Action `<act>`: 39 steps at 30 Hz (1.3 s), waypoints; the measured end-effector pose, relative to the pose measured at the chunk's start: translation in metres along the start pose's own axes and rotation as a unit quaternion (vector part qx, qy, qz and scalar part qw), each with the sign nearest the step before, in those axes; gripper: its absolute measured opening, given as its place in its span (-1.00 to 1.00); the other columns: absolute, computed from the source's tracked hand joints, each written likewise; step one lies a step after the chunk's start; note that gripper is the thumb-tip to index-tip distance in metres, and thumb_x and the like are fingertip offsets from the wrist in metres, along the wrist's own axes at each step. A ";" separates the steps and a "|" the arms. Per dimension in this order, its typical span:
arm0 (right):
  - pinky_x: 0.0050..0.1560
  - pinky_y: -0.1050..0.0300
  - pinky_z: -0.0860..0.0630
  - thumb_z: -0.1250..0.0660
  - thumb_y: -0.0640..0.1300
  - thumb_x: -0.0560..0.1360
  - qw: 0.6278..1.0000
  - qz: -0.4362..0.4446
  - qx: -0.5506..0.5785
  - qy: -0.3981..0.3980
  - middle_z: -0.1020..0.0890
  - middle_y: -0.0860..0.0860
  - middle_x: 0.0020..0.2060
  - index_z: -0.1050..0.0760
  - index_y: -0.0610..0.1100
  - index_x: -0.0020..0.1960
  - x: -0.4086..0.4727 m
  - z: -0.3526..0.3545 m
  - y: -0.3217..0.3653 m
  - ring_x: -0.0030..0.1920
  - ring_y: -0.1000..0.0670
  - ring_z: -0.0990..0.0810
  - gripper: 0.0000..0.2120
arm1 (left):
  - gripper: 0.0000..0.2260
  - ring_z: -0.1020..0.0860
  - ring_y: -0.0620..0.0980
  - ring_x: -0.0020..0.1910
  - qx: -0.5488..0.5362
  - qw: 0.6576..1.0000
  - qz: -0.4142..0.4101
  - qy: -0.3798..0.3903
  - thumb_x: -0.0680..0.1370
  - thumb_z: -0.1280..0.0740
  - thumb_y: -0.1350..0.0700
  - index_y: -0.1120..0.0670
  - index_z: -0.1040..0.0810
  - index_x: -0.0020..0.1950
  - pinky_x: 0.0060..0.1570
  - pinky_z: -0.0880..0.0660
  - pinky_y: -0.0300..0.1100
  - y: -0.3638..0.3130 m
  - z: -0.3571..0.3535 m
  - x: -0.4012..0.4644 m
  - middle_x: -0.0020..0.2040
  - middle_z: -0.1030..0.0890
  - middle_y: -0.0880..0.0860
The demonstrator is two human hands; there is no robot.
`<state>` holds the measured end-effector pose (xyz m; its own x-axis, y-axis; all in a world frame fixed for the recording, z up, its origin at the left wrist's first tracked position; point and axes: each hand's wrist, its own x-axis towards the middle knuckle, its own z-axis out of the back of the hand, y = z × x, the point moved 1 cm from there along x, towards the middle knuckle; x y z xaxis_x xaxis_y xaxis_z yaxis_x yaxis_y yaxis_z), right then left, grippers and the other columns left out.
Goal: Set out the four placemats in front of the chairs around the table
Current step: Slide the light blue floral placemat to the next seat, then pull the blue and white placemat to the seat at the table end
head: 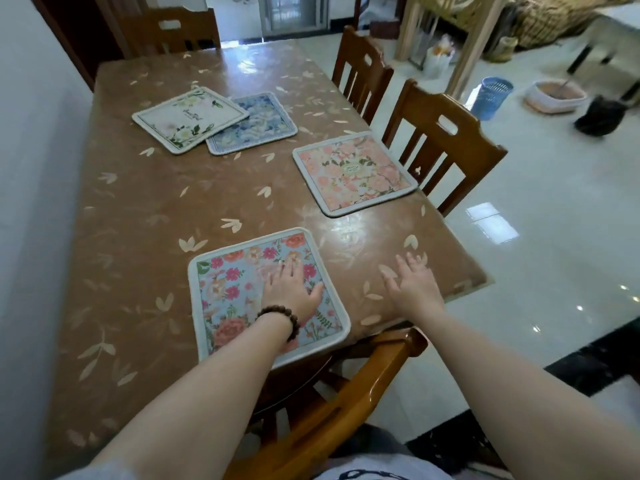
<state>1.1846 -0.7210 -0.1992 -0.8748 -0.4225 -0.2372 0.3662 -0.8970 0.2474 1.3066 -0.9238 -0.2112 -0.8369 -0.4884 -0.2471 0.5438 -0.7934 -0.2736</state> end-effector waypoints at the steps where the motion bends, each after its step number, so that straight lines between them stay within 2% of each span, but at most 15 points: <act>1: 0.48 -0.04 0.13 0.12 0.23 0.57 1.000 -0.014 -0.004 -0.010 -0.02 -0.06 0.54 -0.01 -0.08 0.53 -0.003 0.003 -0.008 0.52 -0.04 0.10 -0.37 | -0.32 0.03 0.04 0.53 0.010 1.000 -0.017 0.002 0.54 0.00 -0.28 0.05 -0.01 0.55 0.48 0.09 0.04 -0.012 0.001 0.003 0.56 -0.03 0.06; 7: 0.47 -0.01 0.20 0.10 0.23 0.57 0.994 -0.087 -0.025 -0.063 -0.02 -0.07 0.54 -0.01 -0.07 0.53 -0.018 0.019 -0.062 0.53 -0.04 0.11 -0.37 | -0.35 0.05 0.04 0.53 0.036 0.993 -0.108 0.008 0.55 0.02 -0.26 0.06 0.00 0.54 0.48 0.06 0.05 -0.095 0.002 0.020 0.56 -0.01 0.07; 11: 0.48 0.02 0.19 0.08 0.22 0.57 0.989 -0.130 0.011 -0.070 -0.02 -0.08 0.54 -0.02 -0.08 0.53 -0.023 0.031 -0.097 0.53 -0.04 0.10 -0.38 | -0.34 0.02 0.04 0.53 0.051 0.985 -0.162 0.011 0.54 0.03 -0.26 0.07 0.00 0.54 0.48 0.05 0.05 -0.142 -0.005 0.029 0.56 -0.04 0.07; 17: 0.49 0.00 0.17 0.08 0.19 0.59 0.985 -0.155 0.033 -0.061 -0.01 -0.10 0.54 -0.02 -0.10 0.53 -0.007 0.044 -0.156 0.53 -0.05 0.10 -0.40 | -0.33 0.02 0.05 0.53 0.072 0.976 -0.203 0.025 0.54 0.04 -0.26 0.08 0.02 0.54 0.47 0.05 0.06 -0.209 -0.023 0.054 0.56 -0.03 0.08; 22: 0.49 -0.02 0.15 0.06 0.18 0.59 0.987 -0.144 0.047 -0.046 -0.01 -0.09 0.54 -0.02 -0.09 0.53 0.035 0.051 -0.219 0.53 -0.05 0.09 -0.41 | -0.34 0.02 0.06 0.53 0.080 0.976 -0.201 0.034 0.54 0.03 -0.27 0.05 0.03 0.54 0.47 0.06 0.06 -0.278 -0.050 0.088 0.56 -0.03 0.08; 32: 0.48 -0.03 0.11 0.00 0.15 0.59 0.991 -0.107 0.047 -0.062 -0.12 -0.10 0.52 -0.10 -0.09 0.51 0.149 0.131 -0.405 0.52 -0.06 0.01 -0.43 | -0.37 -0.02 0.03 0.52 0.035 0.984 -0.175 0.011 0.55 -0.02 -0.24 0.06 -0.06 0.53 0.46 0.04 0.01 -0.488 -0.104 0.169 0.55 -0.11 0.06; 39: 0.49 -0.06 0.09 0.00 0.15 0.59 0.994 -0.075 0.014 -0.076 -0.17 -0.11 0.50 -0.15 -0.10 0.49 0.216 0.181 -0.479 0.51 -0.08 -0.02 -0.44 | -0.38 -0.03 0.04 0.52 -0.009 0.987 -0.160 -0.018 0.56 -0.07 -0.21 0.08 -0.09 0.53 0.46 0.06 -0.02 -0.572 -0.101 0.230 0.54 -0.13 0.07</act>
<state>0.7632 -0.3591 -0.1987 -0.9574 -0.2584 -0.1289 0.2213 -0.9433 0.2475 0.8096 -0.5457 -0.2052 -0.9674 -0.2268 -0.1130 0.2524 -0.9029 -0.3480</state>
